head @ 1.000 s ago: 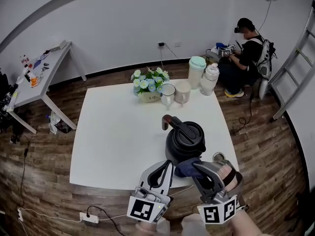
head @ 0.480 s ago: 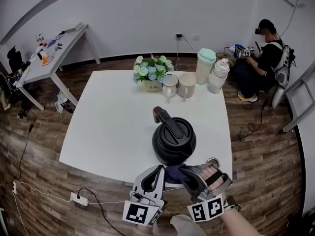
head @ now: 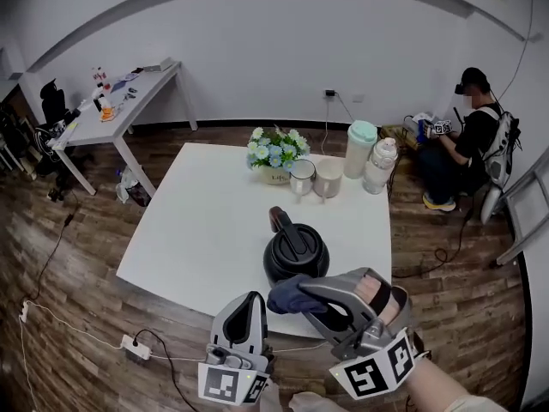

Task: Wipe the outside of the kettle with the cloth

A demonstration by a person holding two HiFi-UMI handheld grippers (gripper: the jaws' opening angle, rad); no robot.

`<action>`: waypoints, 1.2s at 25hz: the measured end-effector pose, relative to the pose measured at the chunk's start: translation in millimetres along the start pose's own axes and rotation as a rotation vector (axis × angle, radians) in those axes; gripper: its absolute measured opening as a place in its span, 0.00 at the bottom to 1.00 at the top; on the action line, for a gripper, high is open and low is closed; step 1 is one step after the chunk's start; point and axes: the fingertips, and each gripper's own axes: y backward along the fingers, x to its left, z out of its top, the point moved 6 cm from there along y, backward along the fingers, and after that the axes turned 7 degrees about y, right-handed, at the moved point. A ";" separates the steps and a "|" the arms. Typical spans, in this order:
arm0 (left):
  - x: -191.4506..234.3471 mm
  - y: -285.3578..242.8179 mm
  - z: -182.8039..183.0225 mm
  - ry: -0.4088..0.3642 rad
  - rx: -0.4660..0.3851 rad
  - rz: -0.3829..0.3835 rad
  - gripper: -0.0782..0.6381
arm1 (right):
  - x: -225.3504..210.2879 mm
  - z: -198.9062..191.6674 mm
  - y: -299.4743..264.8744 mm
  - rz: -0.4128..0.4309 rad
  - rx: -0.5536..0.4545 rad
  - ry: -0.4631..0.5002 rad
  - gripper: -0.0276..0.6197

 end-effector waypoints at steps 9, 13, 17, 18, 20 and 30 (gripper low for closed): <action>30.7 -29.3 29.2 -0.034 -0.033 0.008 0.12 | -44.5 -11.7 -69.0 0.081 0.060 -0.035 0.13; 40.9 -50.3 31.5 -0.029 -0.032 -0.015 0.12 | -70.5 -36.7 -84.2 0.088 0.068 -0.171 0.13; 52.5 -61.4 28.4 -0.044 -0.008 -0.031 0.12 | -83.3 -71.5 -84.9 0.055 0.108 -0.310 0.13; 56.0 -63.6 26.7 -0.038 -0.005 -0.026 0.12 | -84.2 -81.6 -82.2 0.038 0.129 -0.334 0.13; 60.0 -68.0 23.2 -0.021 -0.008 -0.018 0.12 | -83.1 -100.0 -75.0 0.011 0.159 -0.383 0.13; 43.1 -78.8 9.9 0.008 0.008 -0.054 0.12 | -117.8 -118.2 -25.3 -0.319 0.202 -0.353 0.13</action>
